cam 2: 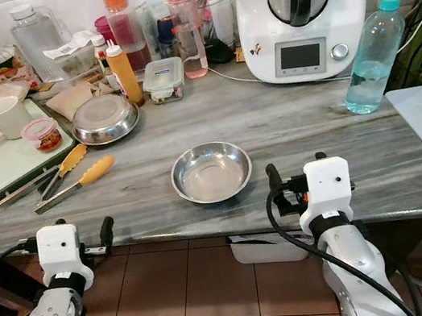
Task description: Setting the table
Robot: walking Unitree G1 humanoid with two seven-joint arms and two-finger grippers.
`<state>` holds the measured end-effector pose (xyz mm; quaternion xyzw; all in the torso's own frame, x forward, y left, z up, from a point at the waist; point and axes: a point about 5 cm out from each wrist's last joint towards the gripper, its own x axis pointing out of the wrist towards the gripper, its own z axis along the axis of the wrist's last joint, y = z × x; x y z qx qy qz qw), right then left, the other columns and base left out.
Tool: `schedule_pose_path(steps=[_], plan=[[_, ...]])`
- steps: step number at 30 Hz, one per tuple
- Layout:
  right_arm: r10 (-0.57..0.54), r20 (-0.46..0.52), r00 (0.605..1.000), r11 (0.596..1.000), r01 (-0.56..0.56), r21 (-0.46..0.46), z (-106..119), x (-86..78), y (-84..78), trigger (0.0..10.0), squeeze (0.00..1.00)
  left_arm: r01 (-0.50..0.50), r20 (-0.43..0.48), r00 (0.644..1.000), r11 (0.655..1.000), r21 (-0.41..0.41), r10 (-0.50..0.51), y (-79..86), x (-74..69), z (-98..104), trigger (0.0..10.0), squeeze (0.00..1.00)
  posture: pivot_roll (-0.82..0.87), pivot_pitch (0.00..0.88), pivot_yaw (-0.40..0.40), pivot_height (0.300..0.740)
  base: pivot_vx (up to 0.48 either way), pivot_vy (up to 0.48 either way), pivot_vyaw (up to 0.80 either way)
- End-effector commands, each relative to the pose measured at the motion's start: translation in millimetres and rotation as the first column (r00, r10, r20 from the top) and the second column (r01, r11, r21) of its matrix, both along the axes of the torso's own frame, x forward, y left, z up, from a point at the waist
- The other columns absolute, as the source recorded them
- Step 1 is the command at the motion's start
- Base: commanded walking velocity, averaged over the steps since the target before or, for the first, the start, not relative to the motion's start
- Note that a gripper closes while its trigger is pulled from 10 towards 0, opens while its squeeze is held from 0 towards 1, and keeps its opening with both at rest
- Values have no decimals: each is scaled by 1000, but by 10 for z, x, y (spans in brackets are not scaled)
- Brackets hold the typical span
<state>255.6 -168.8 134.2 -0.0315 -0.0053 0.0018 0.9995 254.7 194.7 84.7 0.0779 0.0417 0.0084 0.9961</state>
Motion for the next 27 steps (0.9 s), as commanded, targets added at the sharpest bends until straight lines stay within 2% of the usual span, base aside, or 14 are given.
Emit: schedule_pose_path(steps=[1, 5, 8, 10, 15, 16, 17, 21, 25, 27], plan=[[2, 7, 1000, 1000, -2, -6, 40, 43, 50, 10000, 0, 11, 12, 1000, 1000, 27, -11, 33, -3, 55, 10000, 0, -67, 42, 54, 740, 0, 0, 0], [26, 40, 999, 1000, -26, 9, 74, 53, 145, 10000, 0, 0, 21, 1000, 999, 33, 0, 102, 37, 113, 10000, 0, -45, 29, 48, 740, 0, 0, 0], [43, 36, 998, 998, -45, 37, 58, 52, 150, 10000, 0, -17, 32, 999, 998, 54, 15, 124, 64, 151, 10000, 0, -16, 15, 45, 740, 0, 0, 0], [62, 27, 998, 998, -62, 21, 0, 81, 154, 10000, 0, -30, 36, 999, 998, 51, 28, 125, 102, 168, 10000, 0, -15, 23, 55, 740, 0, 0, 0], [36, 44, 998, 997, -38, 60, 57, 126, 126, 10000, 0, 12, 28, 1000, 999, 32, -12, -14, 160, 191, 10000, 0, -10, 24, 44, 740, 0, 0, 0], [36, 40, 999, 997, -39, 61, 46, 130, 129, 10000, 0, 29, 18, 999, 999, 32, -29, -120, 171, 184, 10000, 0, -12, 21, 42, 740, 0, 0, 0], [39, 41, 998, 997, -41, 59, 47, 132, 134, 10000, 0, 44, 9, 999, 999, 3, -45, -190, 169, 167, 10000, 0, -16, 20, 43, 740, 0, 0, 0], [34, 56, 998, 997, -38, 64, 69, 150, 129, 10000, 0, 50, -7, 999, 998, -45, -50, -288, 151, 122, 10000, 0, -15, 33, 40, 740, 0, 0, 0], [32, 60, 998, 997, -36, 62, 75, 155, 154, 10000, 0, 64, -6, 998, 997, -44, -64, -309, 108, 118, 10000, 0, -27, 45, 40, 740, 0, 0, 0], [33, 60, 998, 998, -35, 46, 73, 147, 165, 10000, 0, 25, -23, 999, 999, -32, -26, -236, 86, 94, 10000, 0, -29, 47, 35, 740, 0, 0, 0]])
